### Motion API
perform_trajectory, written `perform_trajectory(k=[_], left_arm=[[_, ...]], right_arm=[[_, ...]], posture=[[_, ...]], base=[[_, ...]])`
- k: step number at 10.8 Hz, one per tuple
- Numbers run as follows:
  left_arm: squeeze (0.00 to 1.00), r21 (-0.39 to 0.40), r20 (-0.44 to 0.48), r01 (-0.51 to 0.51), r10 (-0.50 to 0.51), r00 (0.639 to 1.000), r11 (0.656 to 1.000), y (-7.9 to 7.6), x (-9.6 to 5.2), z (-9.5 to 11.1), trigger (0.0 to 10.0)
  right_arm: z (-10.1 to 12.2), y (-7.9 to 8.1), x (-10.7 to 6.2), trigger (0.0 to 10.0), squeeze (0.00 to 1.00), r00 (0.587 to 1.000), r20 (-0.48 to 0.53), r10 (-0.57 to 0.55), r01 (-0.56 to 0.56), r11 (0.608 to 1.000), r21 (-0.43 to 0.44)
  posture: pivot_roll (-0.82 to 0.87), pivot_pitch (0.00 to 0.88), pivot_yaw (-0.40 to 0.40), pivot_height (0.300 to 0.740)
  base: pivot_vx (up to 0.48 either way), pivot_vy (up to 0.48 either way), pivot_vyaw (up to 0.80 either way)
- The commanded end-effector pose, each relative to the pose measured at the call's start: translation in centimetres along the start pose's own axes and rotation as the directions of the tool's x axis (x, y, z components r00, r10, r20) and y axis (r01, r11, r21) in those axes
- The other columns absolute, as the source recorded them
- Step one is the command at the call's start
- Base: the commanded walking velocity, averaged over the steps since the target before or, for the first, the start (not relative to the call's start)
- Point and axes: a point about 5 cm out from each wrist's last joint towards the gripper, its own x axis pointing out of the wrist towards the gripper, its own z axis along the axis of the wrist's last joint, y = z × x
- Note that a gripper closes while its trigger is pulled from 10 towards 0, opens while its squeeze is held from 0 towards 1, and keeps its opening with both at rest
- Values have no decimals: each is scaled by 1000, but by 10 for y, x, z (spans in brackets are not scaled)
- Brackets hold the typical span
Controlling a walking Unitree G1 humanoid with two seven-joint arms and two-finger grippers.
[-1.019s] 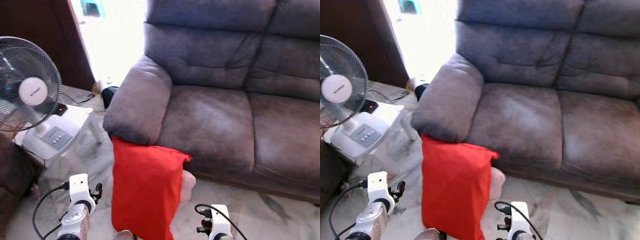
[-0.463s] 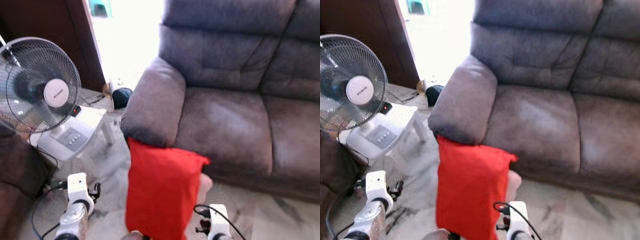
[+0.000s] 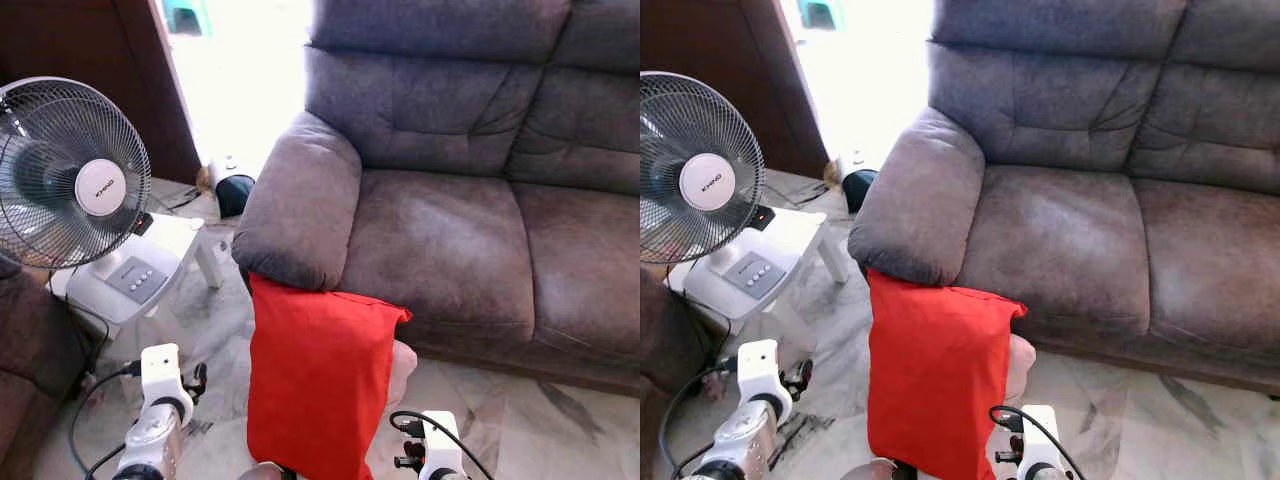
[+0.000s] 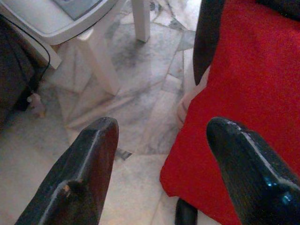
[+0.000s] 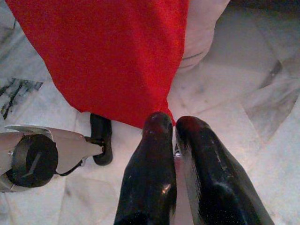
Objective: Move the pillow to the sofa from floor
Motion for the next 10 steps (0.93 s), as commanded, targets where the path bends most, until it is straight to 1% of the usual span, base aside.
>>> perform_trajectory(k=[1, 3, 5, 10], left_arm=[[0, 21, -11, 13, -13, 1000, 1000, -1, 0, -1, 10000], [0, 27, -9, 15, -15, 1000, 1000, -2, 0, -1, 10000], [0, 42, -4, 18, -18, 1000, 999, -2, 0, -1, 10000], [0, 44, 20, 20, -21, 1000, 999, -2, 2, 6, 10000]], right_arm=[[-6, -1, -1, 10000, 0, 1000, -23, -9, 9, 1000, 6], [-6, -1, -1, 10000, 0, 1000, -23, -8, 9, 1000, 8], [-6, -1, -1, 10000, 0, 1000, -25, -9, 9, 1000, 8], [-6, 1, -1, 10000, 0, 1000, -30, -8, 8, 1000, 12]], posture=[[149, 179, 19, 740], [147, 174, 21, 740], [148, 171, 22, 740], [148, 178, 29, 740]], base=[[0, 480, 0], [0, 480, 0], [0, 0, 0], [0, 0, 0]])
